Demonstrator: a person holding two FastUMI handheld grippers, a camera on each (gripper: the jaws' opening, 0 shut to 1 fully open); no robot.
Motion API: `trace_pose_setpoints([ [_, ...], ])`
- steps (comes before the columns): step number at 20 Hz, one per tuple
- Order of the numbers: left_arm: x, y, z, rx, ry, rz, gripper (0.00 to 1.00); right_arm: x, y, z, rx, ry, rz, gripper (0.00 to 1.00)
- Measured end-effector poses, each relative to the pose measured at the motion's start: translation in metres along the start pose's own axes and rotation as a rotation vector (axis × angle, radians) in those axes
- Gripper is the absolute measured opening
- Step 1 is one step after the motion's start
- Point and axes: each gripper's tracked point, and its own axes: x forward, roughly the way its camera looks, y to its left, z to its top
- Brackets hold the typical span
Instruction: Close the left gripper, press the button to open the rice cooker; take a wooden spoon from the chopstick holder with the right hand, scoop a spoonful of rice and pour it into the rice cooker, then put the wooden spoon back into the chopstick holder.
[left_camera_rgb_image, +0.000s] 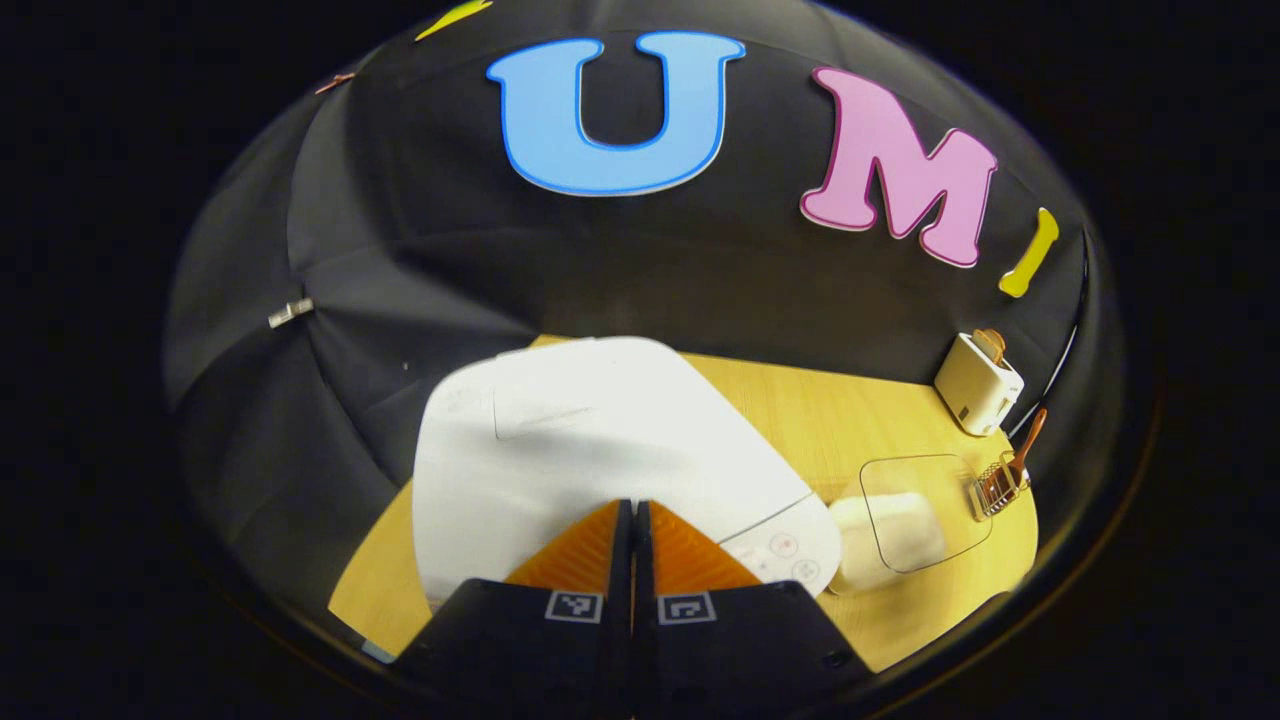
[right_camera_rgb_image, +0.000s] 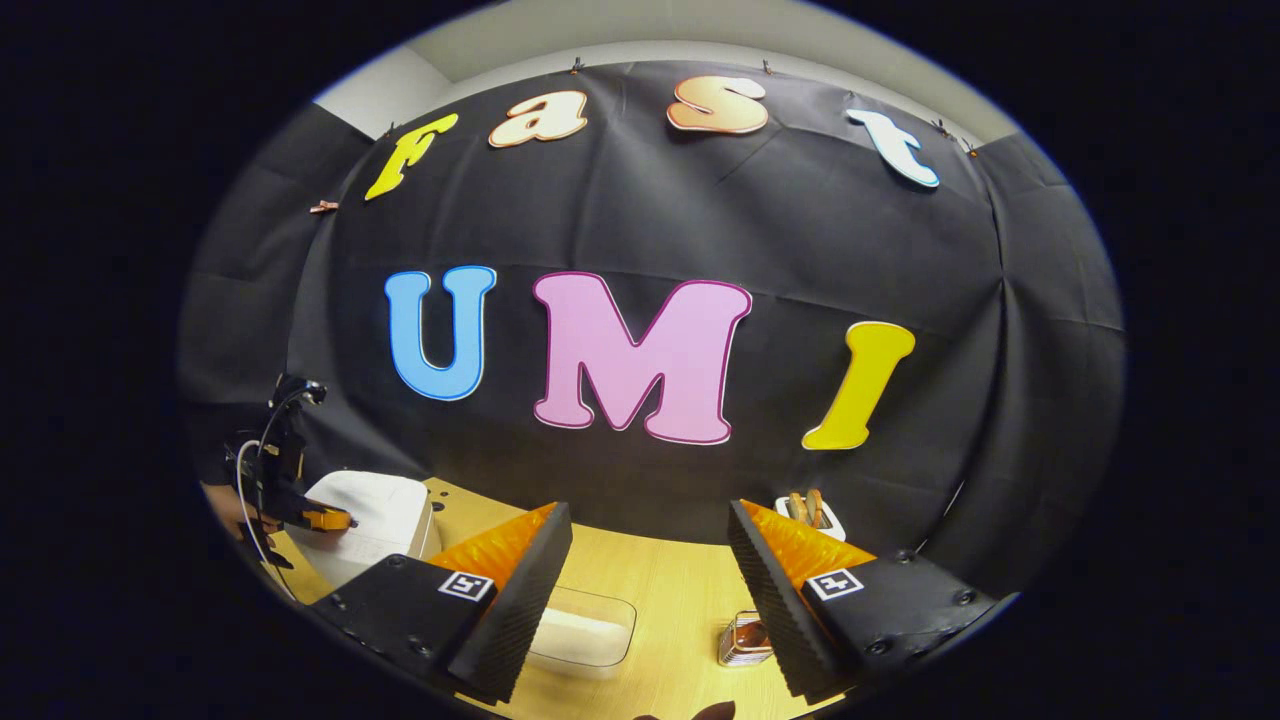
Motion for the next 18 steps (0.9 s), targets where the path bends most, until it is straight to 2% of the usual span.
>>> trace_pose_setpoints([
  [4, -0.008, 0.001, 0.005, -0.025, -0.021, -0.039, 0.06, -0.001, 0.000, 0.002, -0.005, -0.005, 0.002, 0.97],
  [6, -0.016, 0.003, 0.021, -0.017, -0.078, -0.045, 0.06, -0.002, -0.002, 0.003, -0.006, -0.009, -0.001, 0.97],
  [13, -0.051, 0.014, 0.124, 0.071, -0.364, -0.003, 0.06, -0.005, -0.006, 0.003, -0.004, -0.010, -0.011, 0.97],
  [18, -0.059, 0.027, 0.167, 0.102, -0.455, 0.027, 0.07, -0.007, -0.009, 0.003, -0.001, -0.009, -0.013, 0.97],
])
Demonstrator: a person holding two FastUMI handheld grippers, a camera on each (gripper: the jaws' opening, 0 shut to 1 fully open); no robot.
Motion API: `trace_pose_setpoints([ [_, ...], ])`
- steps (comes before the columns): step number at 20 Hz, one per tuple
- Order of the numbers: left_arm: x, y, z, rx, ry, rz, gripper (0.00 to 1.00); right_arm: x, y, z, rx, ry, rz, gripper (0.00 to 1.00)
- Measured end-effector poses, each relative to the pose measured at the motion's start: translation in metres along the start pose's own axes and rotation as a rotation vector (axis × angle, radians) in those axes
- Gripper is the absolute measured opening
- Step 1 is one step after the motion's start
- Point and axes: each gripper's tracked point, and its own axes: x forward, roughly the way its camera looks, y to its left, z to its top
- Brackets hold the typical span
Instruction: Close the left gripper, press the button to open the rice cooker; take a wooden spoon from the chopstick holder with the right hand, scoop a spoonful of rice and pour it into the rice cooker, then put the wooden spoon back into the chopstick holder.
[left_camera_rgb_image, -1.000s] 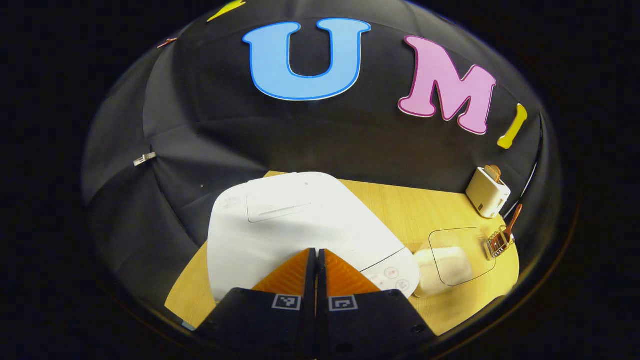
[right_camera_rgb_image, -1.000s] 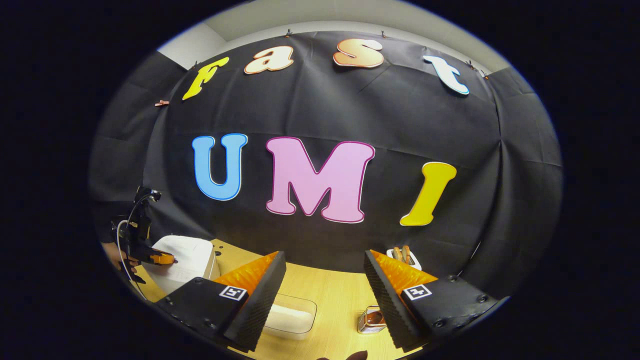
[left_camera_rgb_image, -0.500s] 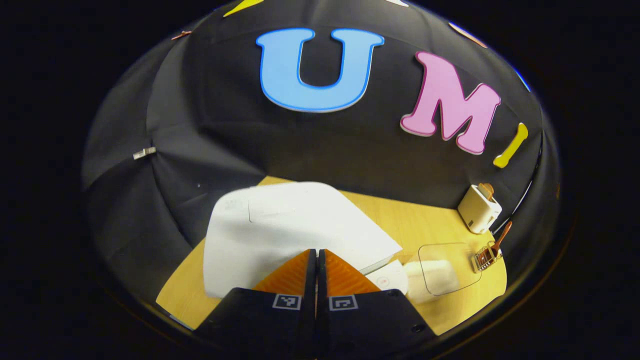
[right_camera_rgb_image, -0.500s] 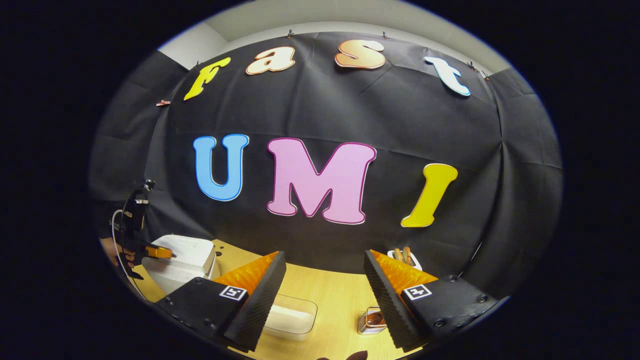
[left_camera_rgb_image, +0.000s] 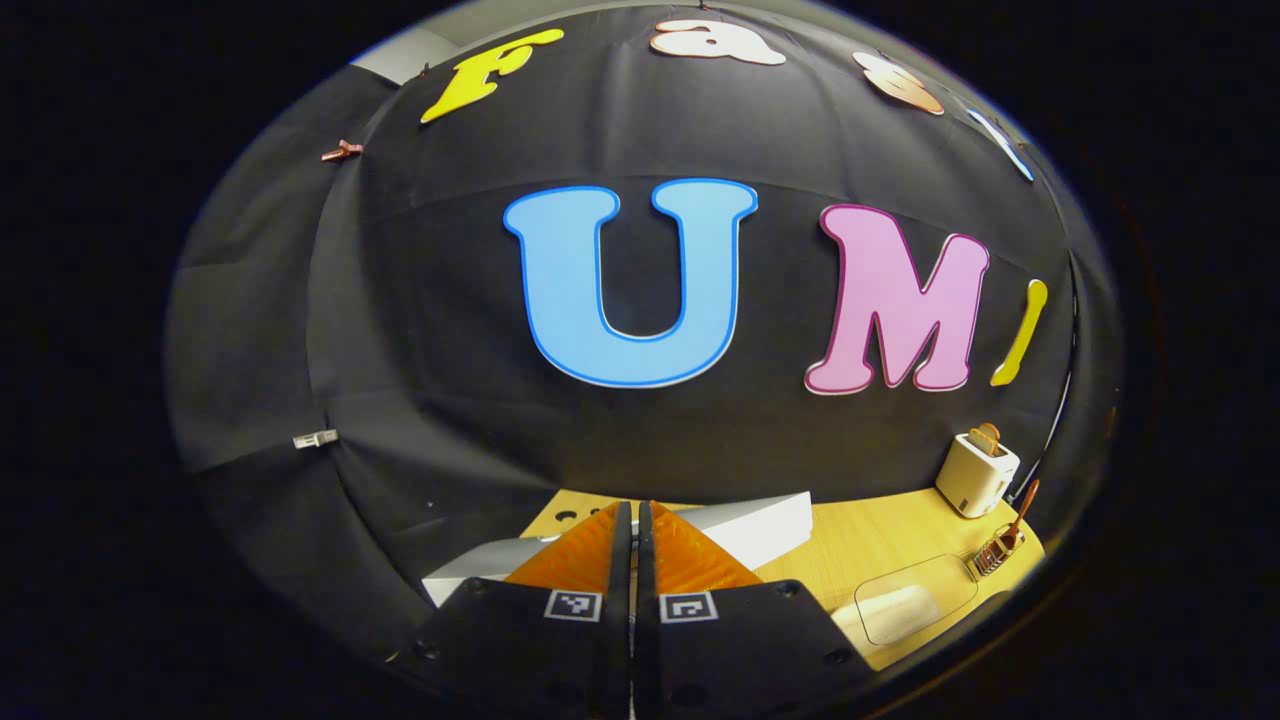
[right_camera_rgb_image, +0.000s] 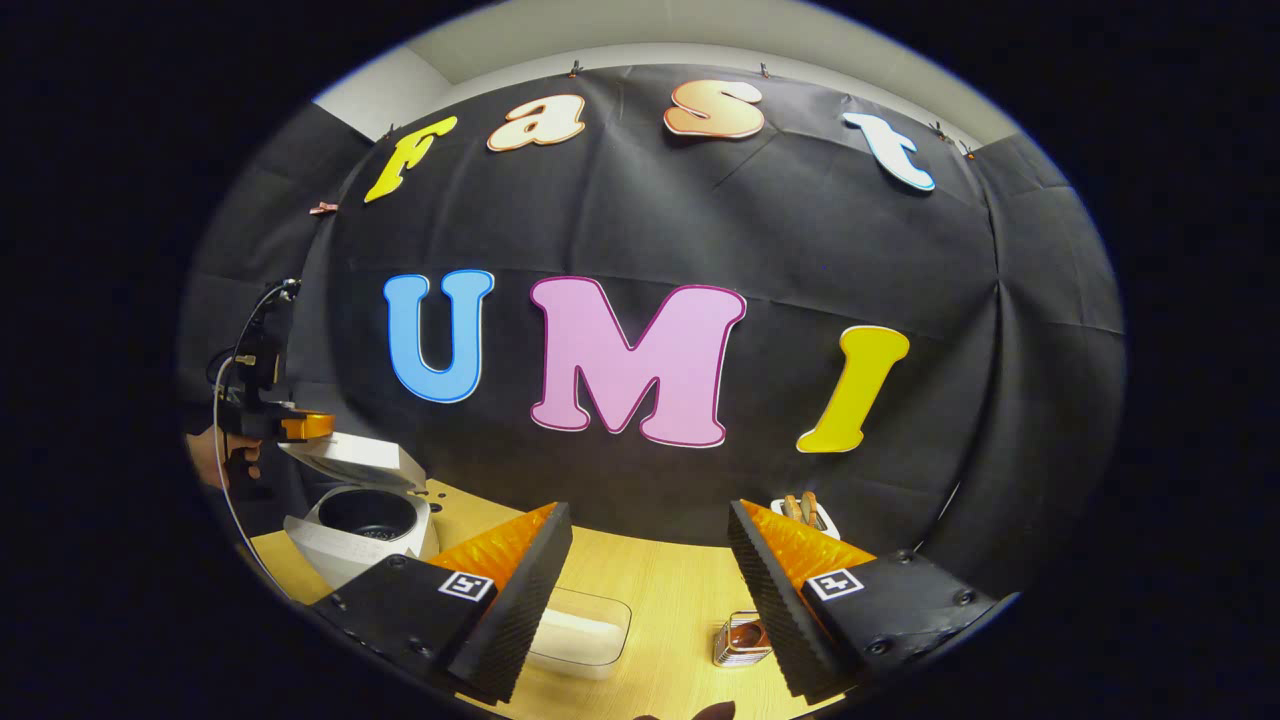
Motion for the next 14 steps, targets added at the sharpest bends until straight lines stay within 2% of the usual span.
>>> trace_pose_setpoints([
  [6, -0.003, 0.012, 0.040, 0.056, -0.140, 0.044, 0.07, -0.002, -0.006, -0.001, 0.006, 0.005, -0.009, 0.97],
  [8, -0.009, 0.014, 0.051, 0.054, -0.187, 0.059, 0.08, -0.002, -0.009, -0.002, 0.011, 0.009, -0.013, 0.97],
  [9, -0.014, 0.014, 0.056, 0.049, -0.209, 0.065, 0.12, -0.002, -0.011, -0.003, 0.015, 0.011, -0.015, 0.97],
  [10, -0.018, 0.012, 0.060, 0.043, -0.226, 0.063, 0.17, -0.001, -0.013, -0.006, 0.020, 0.016, -0.015, 0.97],
  [12, -0.027, 0.008, 0.062, 0.039, -0.243, 0.056, 0.38, 0.001, -0.017, -0.013, 0.046, 0.032, -0.009, 0.97],
  [14, -0.032, 0.001, 0.058, 0.044, -0.235, 0.038, 0.64, 0.004, -0.027, -0.021, 0.082, 0.048, -0.016, 0.97],
])
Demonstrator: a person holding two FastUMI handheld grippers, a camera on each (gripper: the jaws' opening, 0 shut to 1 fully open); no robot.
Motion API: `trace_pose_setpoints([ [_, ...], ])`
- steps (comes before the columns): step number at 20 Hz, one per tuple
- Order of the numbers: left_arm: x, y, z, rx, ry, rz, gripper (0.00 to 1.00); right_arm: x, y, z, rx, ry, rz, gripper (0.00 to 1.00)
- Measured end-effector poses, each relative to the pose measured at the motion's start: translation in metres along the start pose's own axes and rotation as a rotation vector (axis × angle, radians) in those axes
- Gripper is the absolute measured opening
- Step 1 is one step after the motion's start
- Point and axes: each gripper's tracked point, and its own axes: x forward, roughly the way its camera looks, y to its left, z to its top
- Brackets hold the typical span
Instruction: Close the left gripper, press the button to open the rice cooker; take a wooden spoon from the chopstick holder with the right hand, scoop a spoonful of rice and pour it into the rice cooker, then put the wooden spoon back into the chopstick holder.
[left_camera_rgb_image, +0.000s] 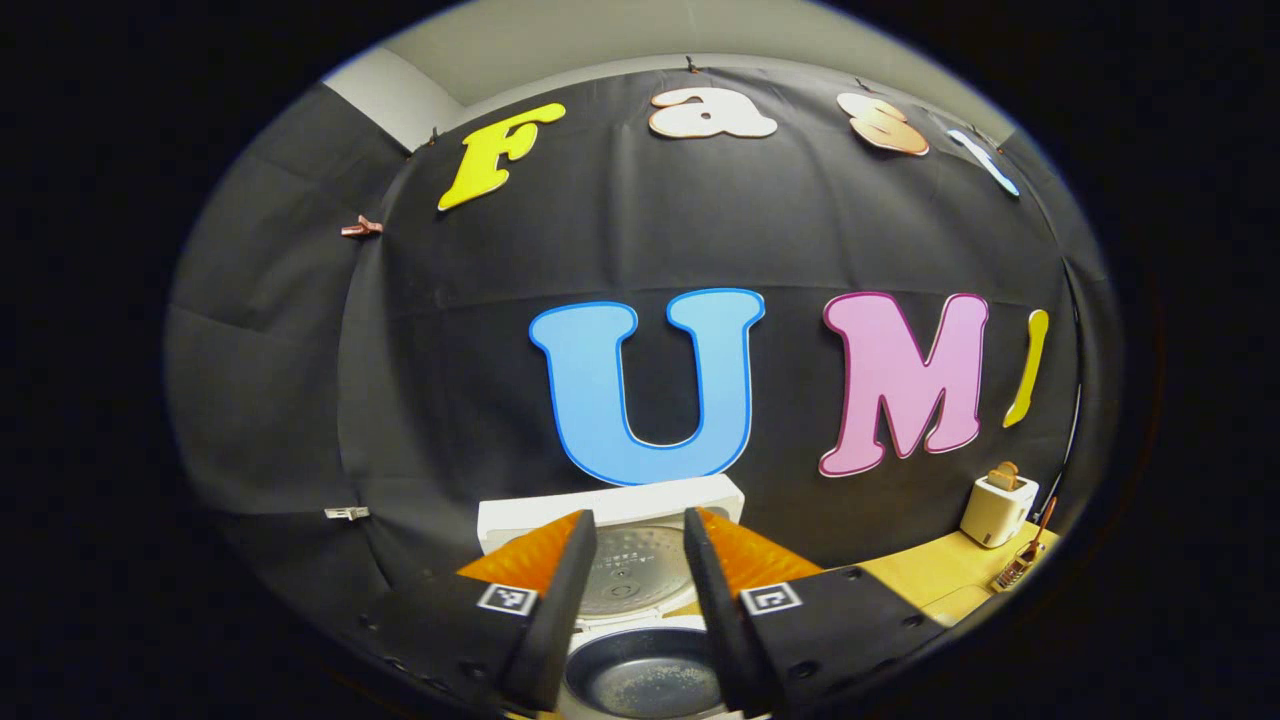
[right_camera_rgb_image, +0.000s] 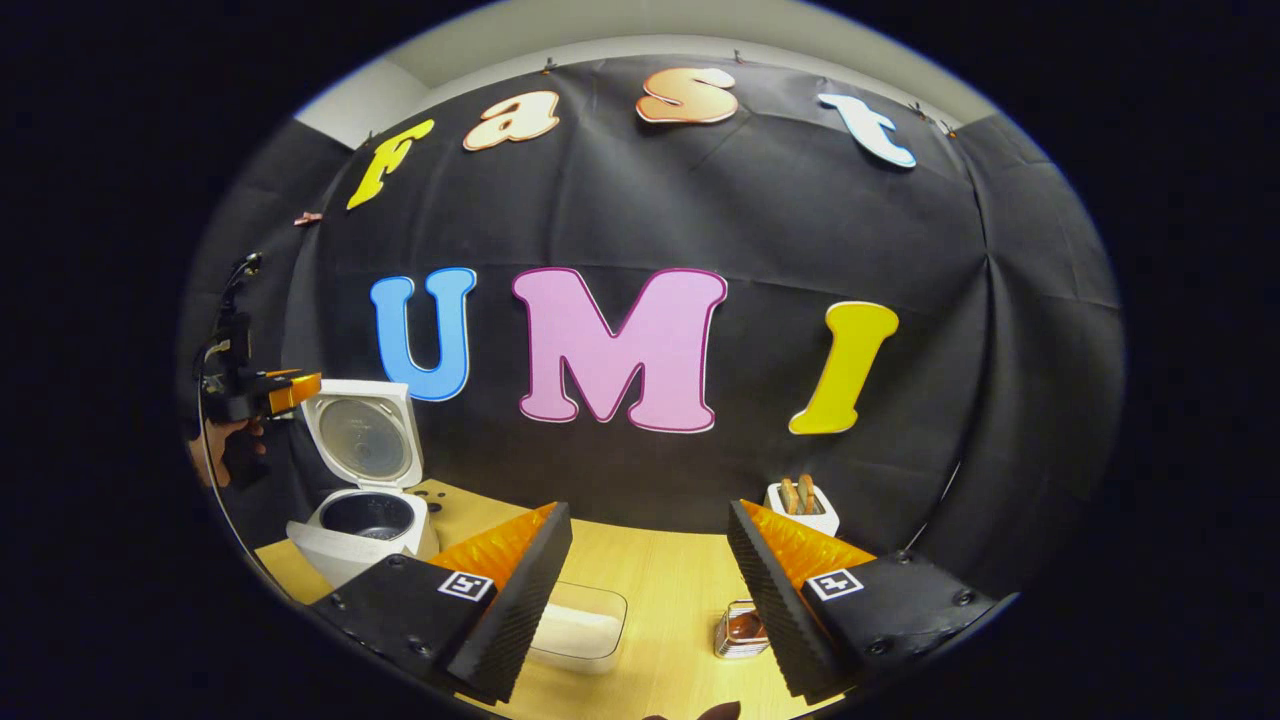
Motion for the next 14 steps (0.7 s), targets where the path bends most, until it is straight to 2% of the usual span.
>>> trace_pose_setpoints([
  [2, -0.007, -0.004, -0.005, 0.000, 0.021, 0.001, 0.85, 0.004, -0.019, -0.014, 0.026, 0.019, -0.027, 0.98],
  [3, -0.012, -0.007, -0.010, -0.007, 0.032, 0.000, 0.99, 0.007, -0.031, -0.021, 0.033, 0.029, -0.043, 0.98],
  [8, -0.037, -0.032, -0.032, -0.070, 0.098, -0.049, 0.97, 0.027, -0.093, -0.071, 0.075, 0.105, -0.089, 0.97],
  [14, -0.061, -0.054, -0.045, -0.017, 0.137, -0.085, 0.97, 0.074, -0.145, -0.146, 0.245, 0.202, -0.092, 0.98],
])
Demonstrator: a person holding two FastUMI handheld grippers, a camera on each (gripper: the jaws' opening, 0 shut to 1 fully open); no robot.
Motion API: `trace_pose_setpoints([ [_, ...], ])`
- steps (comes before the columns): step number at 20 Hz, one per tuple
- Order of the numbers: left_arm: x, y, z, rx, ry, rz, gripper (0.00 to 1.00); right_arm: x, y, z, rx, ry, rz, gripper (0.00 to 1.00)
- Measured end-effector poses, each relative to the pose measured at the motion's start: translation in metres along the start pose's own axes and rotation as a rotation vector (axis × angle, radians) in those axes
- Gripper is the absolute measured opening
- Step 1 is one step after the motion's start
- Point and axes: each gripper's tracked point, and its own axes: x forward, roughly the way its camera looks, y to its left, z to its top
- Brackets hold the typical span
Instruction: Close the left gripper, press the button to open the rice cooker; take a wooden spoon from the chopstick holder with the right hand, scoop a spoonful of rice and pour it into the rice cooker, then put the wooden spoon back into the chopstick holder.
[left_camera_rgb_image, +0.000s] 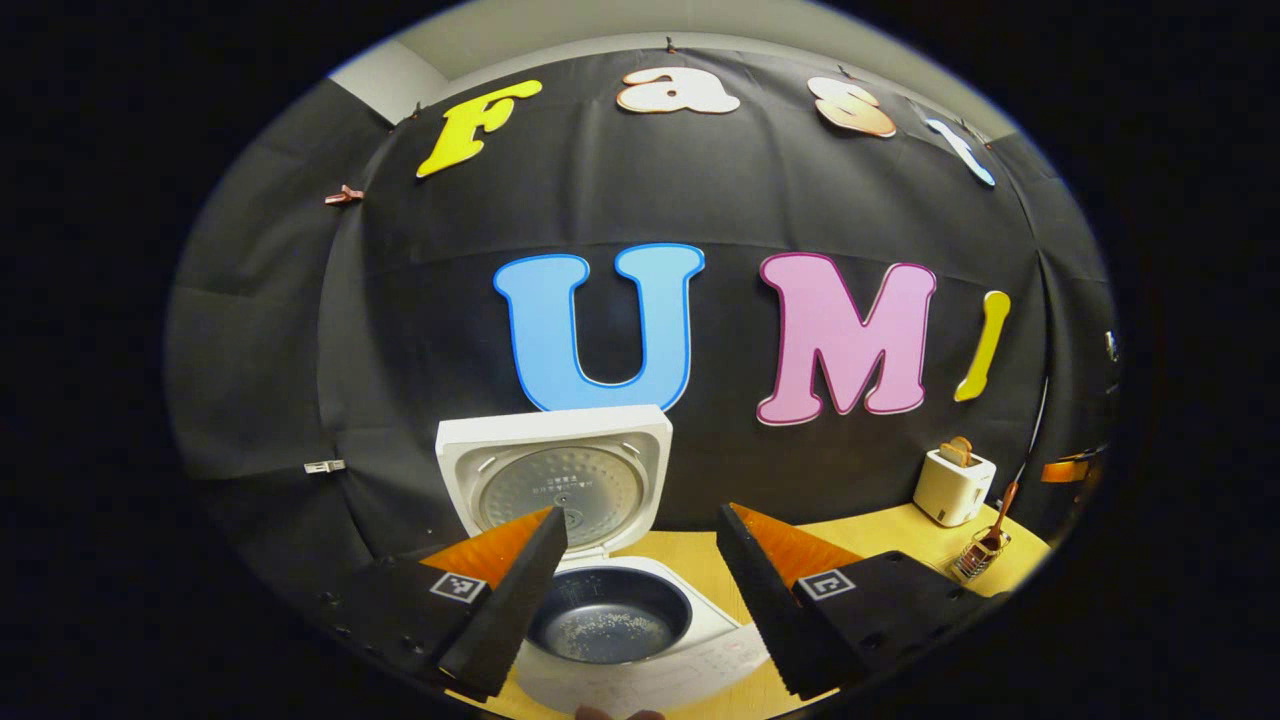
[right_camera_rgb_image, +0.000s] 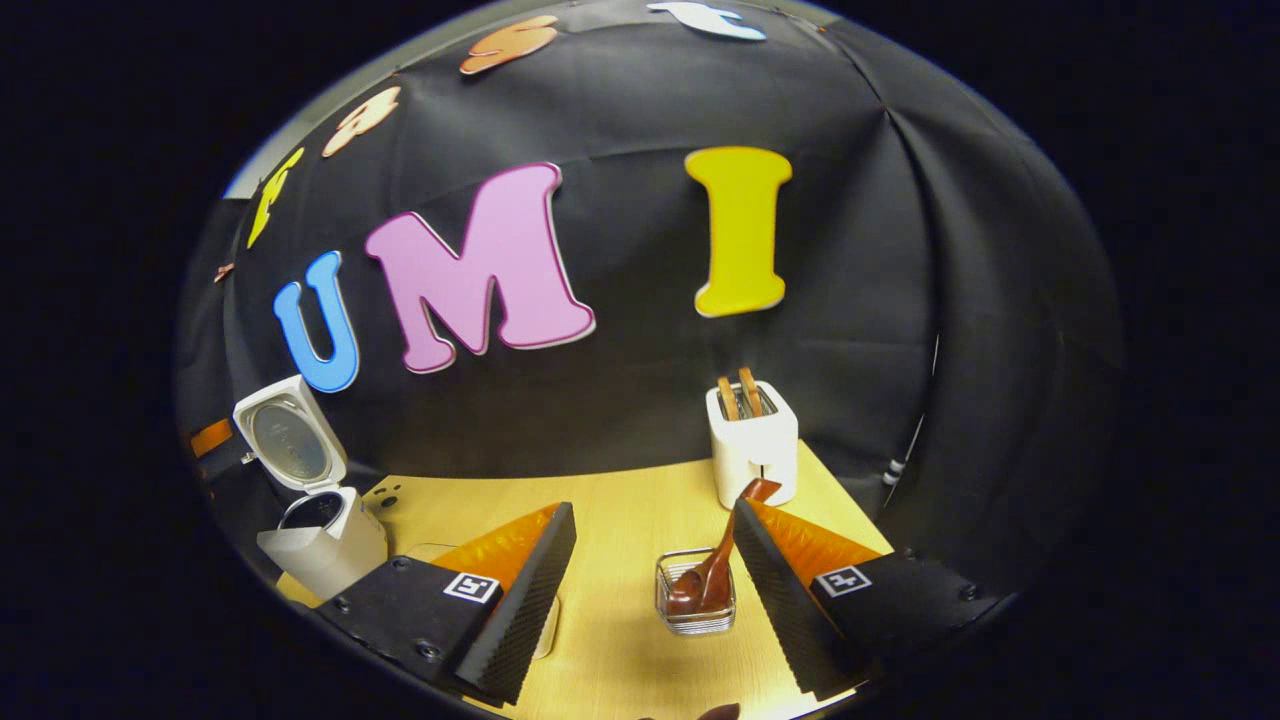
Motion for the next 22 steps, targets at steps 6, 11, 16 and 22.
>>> trace_pose_setpoints([
  [6, -0.005, -0.011, -0.011, 0.006, 0.051, 0.031, 0.97, 0.066, -0.039, -0.056, 0.047, 0.111, 0.012, 0.98],
  [11, -0.009, -0.017, -0.027, -0.014, 0.101, 0.085, 0.97, 0.110, -0.049, -0.084, 0.109, 0.158, 0.039, 0.98],
  [16, -0.010, -0.021, -0.037, 0.001, 0.134, 0.114, 0.98, 0.142, -0.043, -0.096, 0.128, 0.165, 0.070, 0.98],
  [22, -0.006, -0.018, -0.050, 0.007, 0.168, 0.139, 0.98, 0.174, -0.047, -0.103, 0.186, 0.180, 0.043, 0.73],
])
